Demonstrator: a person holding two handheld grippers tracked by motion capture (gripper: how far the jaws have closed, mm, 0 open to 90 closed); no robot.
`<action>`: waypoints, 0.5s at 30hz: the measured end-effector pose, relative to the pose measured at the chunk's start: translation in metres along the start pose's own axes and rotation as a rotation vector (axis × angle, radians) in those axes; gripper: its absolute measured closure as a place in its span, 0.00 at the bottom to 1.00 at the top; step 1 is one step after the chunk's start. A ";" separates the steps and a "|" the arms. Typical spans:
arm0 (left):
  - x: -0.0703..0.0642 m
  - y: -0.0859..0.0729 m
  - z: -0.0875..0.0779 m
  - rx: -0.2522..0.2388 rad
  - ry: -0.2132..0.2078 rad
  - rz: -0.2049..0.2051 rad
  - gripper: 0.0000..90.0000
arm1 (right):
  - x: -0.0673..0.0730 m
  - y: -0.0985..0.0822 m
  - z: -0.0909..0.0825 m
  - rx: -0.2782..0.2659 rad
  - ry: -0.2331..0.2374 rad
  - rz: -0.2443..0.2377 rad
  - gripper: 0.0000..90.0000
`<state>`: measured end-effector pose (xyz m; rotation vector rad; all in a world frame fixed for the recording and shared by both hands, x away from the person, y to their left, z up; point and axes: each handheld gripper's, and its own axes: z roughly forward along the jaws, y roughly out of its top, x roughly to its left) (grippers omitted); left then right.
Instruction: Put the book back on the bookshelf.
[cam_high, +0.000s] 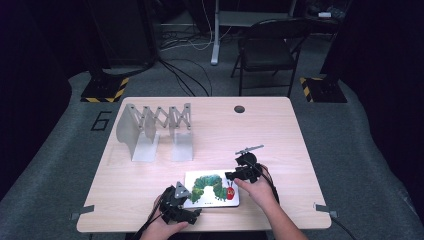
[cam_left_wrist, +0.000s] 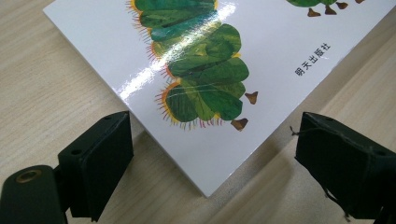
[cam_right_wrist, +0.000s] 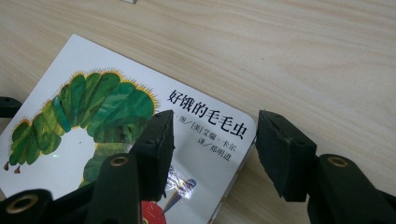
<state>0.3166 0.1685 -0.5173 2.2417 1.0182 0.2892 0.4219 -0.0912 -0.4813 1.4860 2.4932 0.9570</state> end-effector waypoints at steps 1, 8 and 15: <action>0.000 0.000 0.000 0.000 0.005 0.009 0.12 | 0.001 0.000 -0.001 -0.004 -0.001 0.008 0.52; -0.001 0.000 0.001 0.000 0.007 0.006 0.10 | 0.002 0.001 -0.004 -0.013 -0.005 -0.003 0.53; -0.002 0.000 0.002 0.004 0.011 0.003 0.08 | 0.004 0.000 -0.005 -0.003 -0.013 0.005 0.53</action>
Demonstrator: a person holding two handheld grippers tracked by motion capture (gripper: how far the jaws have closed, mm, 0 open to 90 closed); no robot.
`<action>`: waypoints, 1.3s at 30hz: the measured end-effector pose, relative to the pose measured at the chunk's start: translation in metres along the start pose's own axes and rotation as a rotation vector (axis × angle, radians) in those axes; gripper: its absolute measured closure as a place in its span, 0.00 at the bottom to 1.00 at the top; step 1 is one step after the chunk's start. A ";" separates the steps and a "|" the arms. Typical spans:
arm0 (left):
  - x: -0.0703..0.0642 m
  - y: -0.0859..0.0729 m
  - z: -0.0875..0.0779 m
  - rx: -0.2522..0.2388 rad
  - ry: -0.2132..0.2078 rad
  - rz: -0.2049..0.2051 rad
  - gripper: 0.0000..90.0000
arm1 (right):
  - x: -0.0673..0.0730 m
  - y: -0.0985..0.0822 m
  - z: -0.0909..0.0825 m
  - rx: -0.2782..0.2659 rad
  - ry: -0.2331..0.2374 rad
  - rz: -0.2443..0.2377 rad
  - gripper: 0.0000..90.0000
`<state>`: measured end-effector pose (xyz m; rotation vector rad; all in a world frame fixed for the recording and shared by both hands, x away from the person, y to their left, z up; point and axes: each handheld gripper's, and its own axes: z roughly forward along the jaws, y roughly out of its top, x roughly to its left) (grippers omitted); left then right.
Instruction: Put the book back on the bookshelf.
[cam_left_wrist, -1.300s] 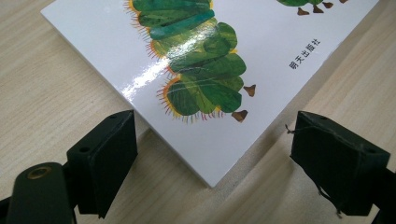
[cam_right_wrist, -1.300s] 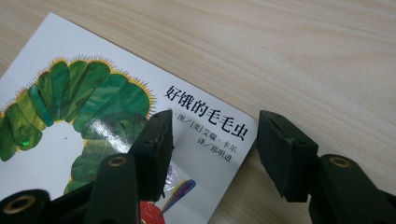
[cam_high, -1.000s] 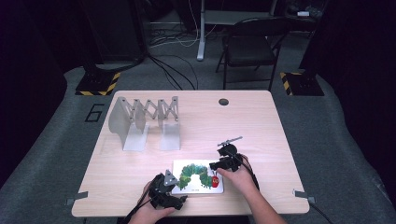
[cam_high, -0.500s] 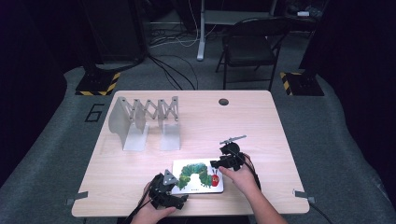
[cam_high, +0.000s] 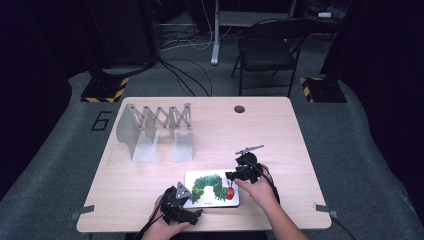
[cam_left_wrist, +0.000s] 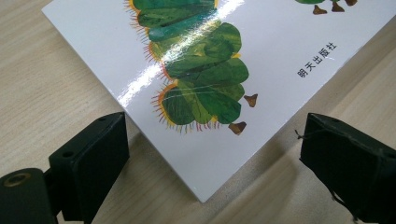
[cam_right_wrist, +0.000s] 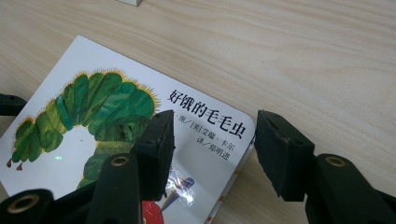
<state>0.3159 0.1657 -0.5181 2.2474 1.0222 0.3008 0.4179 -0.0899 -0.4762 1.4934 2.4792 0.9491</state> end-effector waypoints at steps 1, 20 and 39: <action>0.000 0.000 0.000 0.000 0.000 0.000 0.08 | 0.000 0.000 0.000 0.000 -0.002 -0.011 0.53; 0.000 0.000 0.000 0.004 0.004 0.006 0.09 | -0.007 -0.004 0.014 0.069 0.012 0.028 0.53; 0.000 0.000 0.000 0.003 0.004 0.001 0.08 | -0.008 -0.004 0.012 0.051 0.035 0.049 0.51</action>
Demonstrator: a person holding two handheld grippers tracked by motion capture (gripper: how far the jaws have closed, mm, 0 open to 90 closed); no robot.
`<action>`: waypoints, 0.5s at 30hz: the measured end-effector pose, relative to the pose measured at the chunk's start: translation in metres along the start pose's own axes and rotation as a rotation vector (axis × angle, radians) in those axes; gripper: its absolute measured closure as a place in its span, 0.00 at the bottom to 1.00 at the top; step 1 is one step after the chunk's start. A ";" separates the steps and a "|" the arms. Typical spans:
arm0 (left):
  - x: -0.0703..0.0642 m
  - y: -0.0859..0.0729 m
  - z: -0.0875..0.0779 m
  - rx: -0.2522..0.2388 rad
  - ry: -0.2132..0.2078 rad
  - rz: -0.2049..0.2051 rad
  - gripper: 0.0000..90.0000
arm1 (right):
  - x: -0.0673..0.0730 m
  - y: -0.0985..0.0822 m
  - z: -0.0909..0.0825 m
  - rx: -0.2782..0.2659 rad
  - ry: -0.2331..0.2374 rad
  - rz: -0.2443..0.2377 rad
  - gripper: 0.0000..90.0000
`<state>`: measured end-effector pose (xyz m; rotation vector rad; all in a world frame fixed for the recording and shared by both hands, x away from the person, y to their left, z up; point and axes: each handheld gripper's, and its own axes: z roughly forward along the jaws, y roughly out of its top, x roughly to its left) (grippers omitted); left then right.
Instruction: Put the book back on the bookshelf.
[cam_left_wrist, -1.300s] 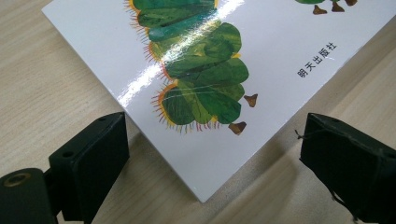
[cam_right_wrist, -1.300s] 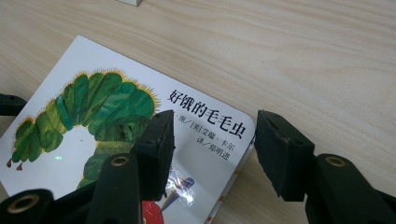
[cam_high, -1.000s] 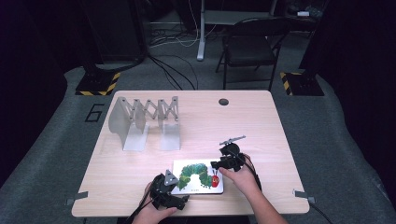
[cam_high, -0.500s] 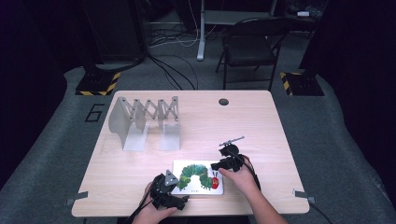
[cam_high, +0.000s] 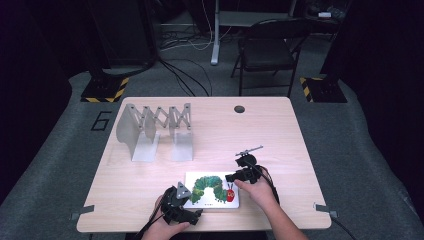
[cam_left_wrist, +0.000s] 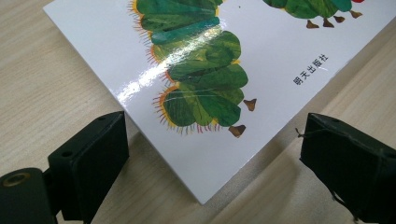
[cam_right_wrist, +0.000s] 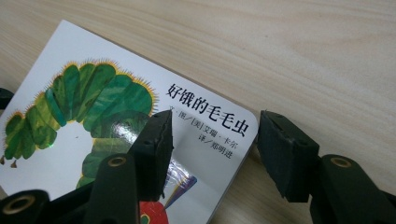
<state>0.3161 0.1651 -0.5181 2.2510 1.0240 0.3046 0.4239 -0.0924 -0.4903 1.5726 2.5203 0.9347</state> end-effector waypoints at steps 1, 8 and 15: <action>0.000 0.000 0.000 0.000 0.000 0.000 0.08 | 0.000 0.000 0.000 0.000 0.000 0.000 0.51; -0.004 -0.001 0.002 -0.003 0.001 -0.016 0.05 | -0.002 0.001 -0.005 -0.016 0.019 0.005 0.52; -0.006 0.000 0.004 -0.001 0.022 -0.007 0.01 | 0.001 0.001 -0.010 -0.030 0.009 -0.009 0.53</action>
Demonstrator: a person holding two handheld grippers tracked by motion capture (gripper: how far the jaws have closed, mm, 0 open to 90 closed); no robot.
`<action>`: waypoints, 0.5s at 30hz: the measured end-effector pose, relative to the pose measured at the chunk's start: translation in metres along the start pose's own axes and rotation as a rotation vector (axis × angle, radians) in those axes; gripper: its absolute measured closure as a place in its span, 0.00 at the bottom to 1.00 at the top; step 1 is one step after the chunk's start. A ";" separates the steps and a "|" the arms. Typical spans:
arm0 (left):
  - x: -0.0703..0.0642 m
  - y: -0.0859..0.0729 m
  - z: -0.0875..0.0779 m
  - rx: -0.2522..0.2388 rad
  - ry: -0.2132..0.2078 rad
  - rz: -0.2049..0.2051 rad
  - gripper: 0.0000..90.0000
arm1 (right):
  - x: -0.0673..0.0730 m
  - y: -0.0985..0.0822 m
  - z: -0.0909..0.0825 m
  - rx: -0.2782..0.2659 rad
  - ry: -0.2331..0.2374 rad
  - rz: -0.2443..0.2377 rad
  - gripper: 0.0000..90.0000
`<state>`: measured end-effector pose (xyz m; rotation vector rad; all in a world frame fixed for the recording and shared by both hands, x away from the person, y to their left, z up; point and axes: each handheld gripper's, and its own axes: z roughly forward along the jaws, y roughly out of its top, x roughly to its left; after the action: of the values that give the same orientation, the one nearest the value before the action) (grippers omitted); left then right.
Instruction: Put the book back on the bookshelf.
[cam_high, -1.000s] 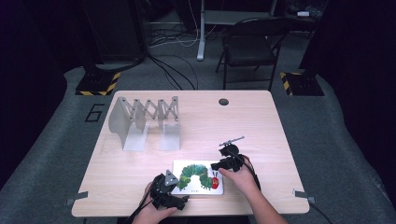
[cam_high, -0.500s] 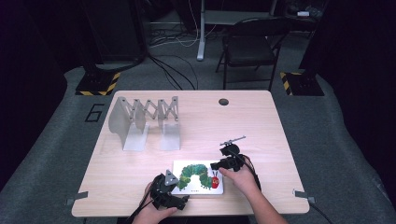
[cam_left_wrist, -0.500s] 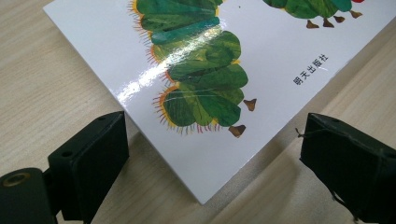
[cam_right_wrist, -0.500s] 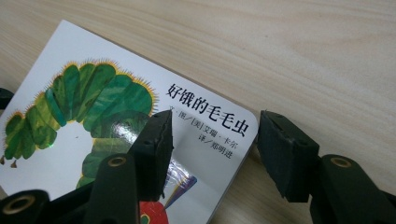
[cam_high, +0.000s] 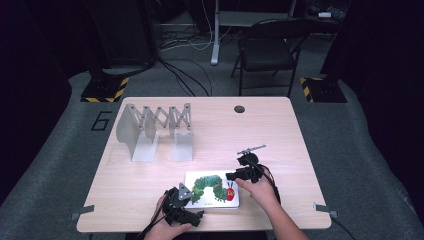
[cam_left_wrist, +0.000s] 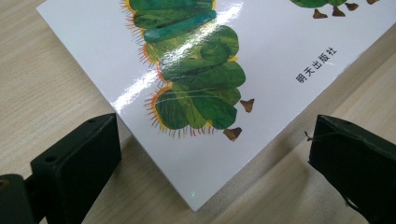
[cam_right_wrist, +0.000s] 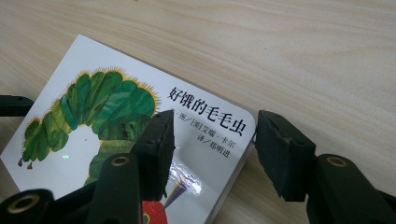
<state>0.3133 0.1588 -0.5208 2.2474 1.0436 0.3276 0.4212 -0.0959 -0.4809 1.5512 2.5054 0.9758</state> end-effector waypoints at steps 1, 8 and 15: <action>0.000 0.000 0.000 0.000 0.002 -0.001 0.01 | 0.001 0.000 -0.001 -0.004 0.002 0.006 0.53; 0.001 0.002 0.000 0.000 -0.007 -0.038 0.00 | 0.005 0.001 -0.006 -0.013 -0.011 -0.019 0.53; -0.001 0.006 0.001 0.011 0.005 -0.076 0.00 | 0.008 0.004 -0.012 -0.019 -0.011 -0.033 0.53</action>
<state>0.3168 0.1552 -0.5181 2.2114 1.1327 0.2963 0.4160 -0.0941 -0.4666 1.5003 2.4985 0.9805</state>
